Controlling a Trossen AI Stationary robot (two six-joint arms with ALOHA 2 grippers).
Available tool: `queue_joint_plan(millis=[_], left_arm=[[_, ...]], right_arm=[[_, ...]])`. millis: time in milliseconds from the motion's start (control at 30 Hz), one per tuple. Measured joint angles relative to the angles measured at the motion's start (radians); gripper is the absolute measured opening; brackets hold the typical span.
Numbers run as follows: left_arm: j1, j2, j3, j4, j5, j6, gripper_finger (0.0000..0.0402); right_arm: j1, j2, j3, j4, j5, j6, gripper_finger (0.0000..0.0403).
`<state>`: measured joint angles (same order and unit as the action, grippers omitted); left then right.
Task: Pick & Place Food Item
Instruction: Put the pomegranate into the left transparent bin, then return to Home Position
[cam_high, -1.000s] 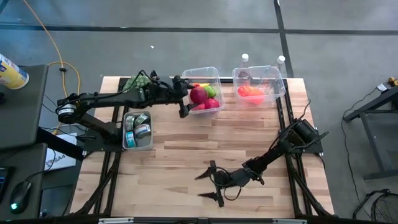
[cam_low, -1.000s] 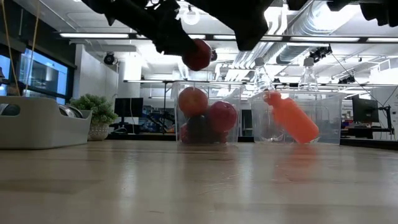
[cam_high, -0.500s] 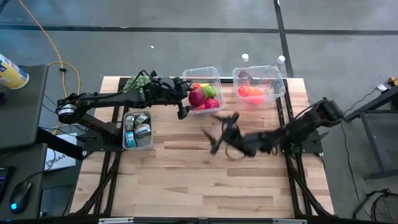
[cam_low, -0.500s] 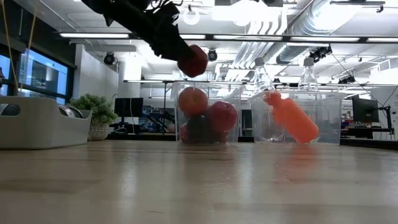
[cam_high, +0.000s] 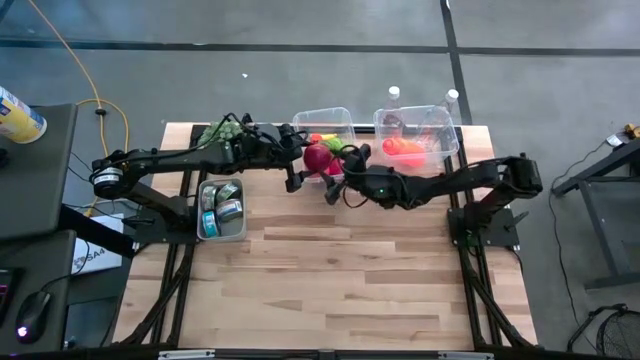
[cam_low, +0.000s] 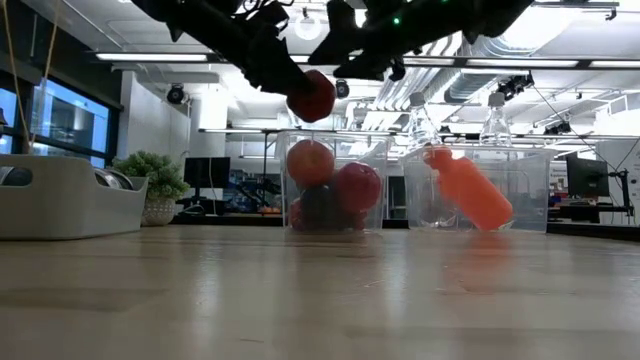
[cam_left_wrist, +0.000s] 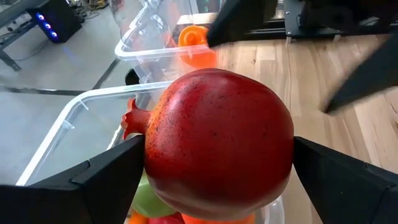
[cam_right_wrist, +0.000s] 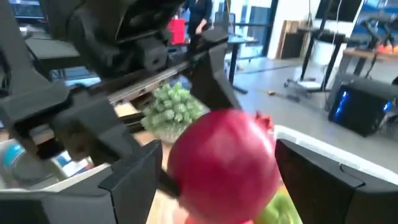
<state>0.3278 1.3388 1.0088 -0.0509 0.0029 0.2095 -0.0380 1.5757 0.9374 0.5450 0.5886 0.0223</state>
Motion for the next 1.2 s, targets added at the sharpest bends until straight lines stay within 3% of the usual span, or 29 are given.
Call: queue_joint_plan(millis=[300,533,733,967,1133,1200], left_arm=[[0.005,0.000,0.000,0.023,0.000,0.033,0.0381],[0.010,0.025,0.004,0.130,0.009,0.052,0.0381],[0.017,0.083,0.002,0.190,-0.001,0.077,0.0381],[-0.008,0.025,0.001,0.191,0.002,0.036,0.0381],[-0.076,-0.093,0.001,0.027,-0.033,0.111,0.0381],[-0.098,-0.150,0.001,-0.044,-0.074,0.076,0.0381]], right_arm=[[-0.066,0.001,0.000,0.097,0.002,-0.137,0.0302],[-0.129,0.005,0.000,-0.138,-0.004,-0.070,0.0302],[-0.131,0.004,0.000,-0.172,0.045,-0.091,0.0302],[-0.040,0.003,0.000,-0.084,0.085,-0.201,0.0302],[0.081,-0.013,0.000,-0.164,0.085,-0.199,0.0302],[0.130,-0.036,0.000,-0.240,0.094,-0.210,0.0302]])
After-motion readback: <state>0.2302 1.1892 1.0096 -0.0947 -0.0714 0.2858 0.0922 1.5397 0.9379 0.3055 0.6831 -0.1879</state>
